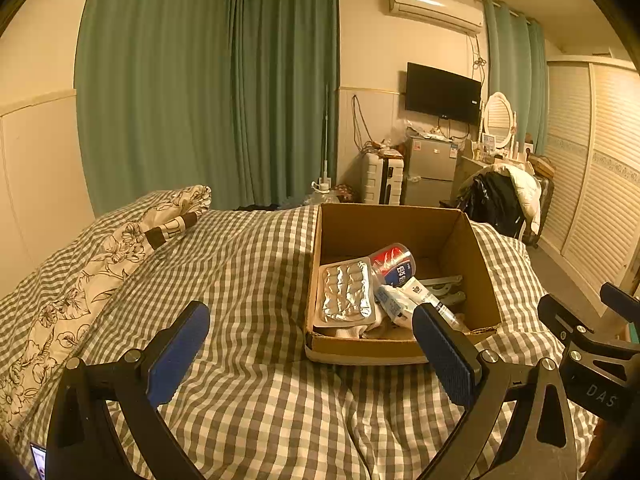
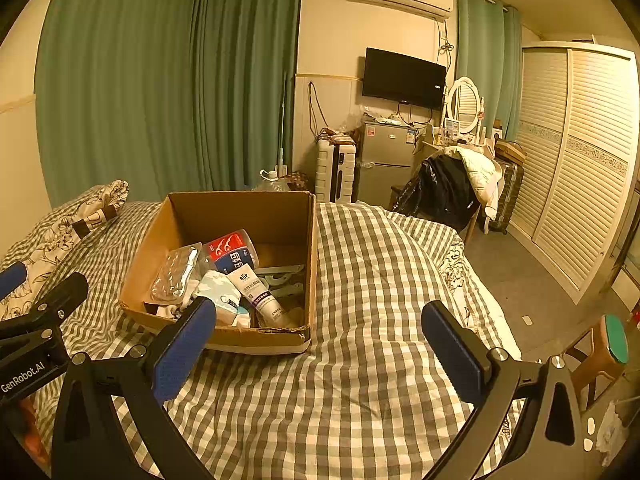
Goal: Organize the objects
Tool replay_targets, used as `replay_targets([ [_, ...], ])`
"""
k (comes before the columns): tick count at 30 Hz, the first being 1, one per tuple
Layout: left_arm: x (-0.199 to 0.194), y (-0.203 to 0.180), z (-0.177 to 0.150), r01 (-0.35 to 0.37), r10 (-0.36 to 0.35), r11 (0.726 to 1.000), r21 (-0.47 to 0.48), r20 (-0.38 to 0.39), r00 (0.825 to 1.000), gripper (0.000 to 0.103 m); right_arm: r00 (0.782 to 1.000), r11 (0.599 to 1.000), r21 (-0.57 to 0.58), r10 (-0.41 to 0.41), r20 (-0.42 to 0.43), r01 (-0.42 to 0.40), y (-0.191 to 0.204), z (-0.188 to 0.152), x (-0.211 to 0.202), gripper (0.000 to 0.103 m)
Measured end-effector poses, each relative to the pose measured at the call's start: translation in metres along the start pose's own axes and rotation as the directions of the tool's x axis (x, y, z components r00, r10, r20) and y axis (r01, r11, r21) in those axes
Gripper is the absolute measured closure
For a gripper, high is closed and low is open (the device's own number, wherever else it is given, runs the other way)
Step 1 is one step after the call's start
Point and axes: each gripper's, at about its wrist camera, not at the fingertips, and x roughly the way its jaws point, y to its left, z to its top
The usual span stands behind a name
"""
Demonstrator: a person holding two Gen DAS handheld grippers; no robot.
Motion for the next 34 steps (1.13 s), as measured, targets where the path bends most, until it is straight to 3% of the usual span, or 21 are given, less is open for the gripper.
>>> replay_targets([
  [34,-0.0036,0.002,0.001,-0.012,0.012,1.0,-0.014,0.007,1.0,0.0,1.0,1.0,-0.003,-0.001,-0.005,0.001,-0.001,-0.0032,0.0009,0.0],
])
